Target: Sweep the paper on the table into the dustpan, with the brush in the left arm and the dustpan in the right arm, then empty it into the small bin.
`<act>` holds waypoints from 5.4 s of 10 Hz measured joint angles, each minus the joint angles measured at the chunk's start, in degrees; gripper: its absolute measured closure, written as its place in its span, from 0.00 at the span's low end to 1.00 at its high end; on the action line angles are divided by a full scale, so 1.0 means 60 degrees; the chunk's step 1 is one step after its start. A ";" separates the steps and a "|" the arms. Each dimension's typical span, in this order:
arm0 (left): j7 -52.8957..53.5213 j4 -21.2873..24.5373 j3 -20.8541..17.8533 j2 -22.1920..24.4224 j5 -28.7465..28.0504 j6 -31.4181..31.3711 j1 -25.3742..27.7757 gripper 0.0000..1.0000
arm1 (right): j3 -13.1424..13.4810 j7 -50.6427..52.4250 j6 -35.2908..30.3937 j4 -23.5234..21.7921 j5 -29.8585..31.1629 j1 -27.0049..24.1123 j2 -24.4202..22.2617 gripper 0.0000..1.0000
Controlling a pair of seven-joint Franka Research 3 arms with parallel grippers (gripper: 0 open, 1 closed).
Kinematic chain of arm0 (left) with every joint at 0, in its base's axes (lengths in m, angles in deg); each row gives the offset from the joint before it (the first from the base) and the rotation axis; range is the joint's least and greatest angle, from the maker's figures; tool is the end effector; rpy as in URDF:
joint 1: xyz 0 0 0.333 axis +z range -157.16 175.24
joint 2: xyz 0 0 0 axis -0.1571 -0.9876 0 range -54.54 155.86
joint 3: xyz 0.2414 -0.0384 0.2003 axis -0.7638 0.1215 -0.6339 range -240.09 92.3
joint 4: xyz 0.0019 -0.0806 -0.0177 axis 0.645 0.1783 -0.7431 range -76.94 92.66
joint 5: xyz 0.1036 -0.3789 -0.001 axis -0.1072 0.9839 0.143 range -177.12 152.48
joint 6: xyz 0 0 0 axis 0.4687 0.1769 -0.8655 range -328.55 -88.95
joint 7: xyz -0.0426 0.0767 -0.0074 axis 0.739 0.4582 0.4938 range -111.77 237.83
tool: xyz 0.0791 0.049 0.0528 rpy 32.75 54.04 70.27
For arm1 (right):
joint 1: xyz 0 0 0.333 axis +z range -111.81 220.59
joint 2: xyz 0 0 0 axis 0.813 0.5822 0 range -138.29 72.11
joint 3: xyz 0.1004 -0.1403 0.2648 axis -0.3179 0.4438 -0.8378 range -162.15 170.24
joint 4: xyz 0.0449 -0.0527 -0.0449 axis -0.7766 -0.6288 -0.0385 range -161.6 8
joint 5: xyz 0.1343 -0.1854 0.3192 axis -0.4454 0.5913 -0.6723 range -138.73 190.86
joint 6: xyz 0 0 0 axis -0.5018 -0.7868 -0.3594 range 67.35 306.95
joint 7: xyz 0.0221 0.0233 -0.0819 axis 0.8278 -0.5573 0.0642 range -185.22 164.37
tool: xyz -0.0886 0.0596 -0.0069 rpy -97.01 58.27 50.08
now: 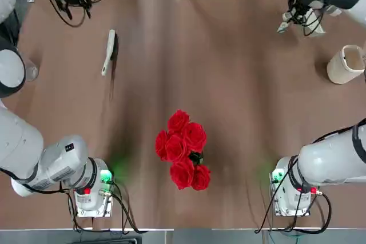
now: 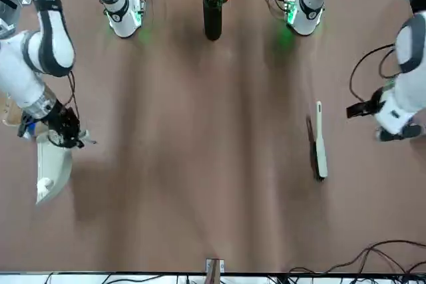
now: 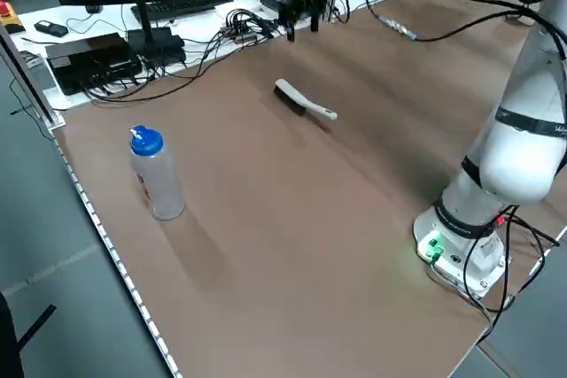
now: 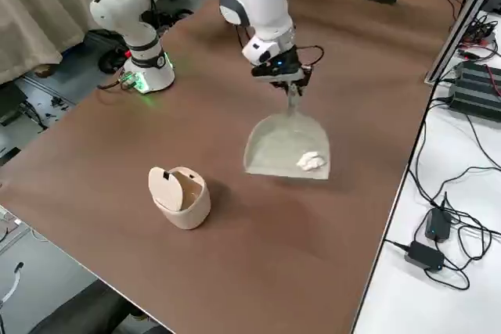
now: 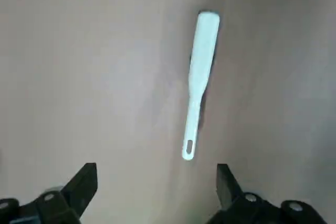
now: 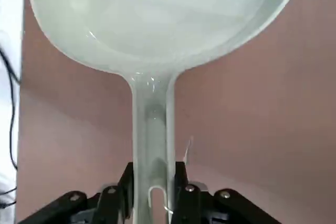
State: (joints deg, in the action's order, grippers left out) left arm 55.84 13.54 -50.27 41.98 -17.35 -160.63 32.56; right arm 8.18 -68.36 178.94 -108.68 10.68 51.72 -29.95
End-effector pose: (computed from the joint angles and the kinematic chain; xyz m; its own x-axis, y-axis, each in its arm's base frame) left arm 0.5896 0.0197 0.4949 0.9843 0.1084 -0.1392 0.1035 -0.9937 -0.0420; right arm 0.5596 -0.0642 0.3927 0.2688 -0.9586 -0.0935 -0.9394 -0.2394 -0.2455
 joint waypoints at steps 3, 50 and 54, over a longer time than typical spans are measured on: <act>0.0319 -0.0815 0.0048 0.0618 0.0015 0.0795 0.0042 0.00 | 0.0010 -0.1193 -0.1346 0.0005 0.1082 -0.0403 -0.0652 0.67; 0.0708 -0.1871 -0.2970 0.0719 0.0960 0.1046 -0.3536 0.00 | 0.2246 -0.0398 -0.5338 -0.0396 -0.0570 -0.1868 -0.2820 0.67; 0.0708 -0.1872 -0.2988 0.0600 0.0960 0.0923 -0.3526 0.00 | 0.2973 0.0399 -0.5855 -0.0246 -0.0815 -0.1877 -0.2688 0.67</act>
State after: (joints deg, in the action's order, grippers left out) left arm 60.08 2.31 -68.20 45.58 -11.59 -155.09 11.40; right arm 26.02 -65.96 143.81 -110.16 5.79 40.46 -46.08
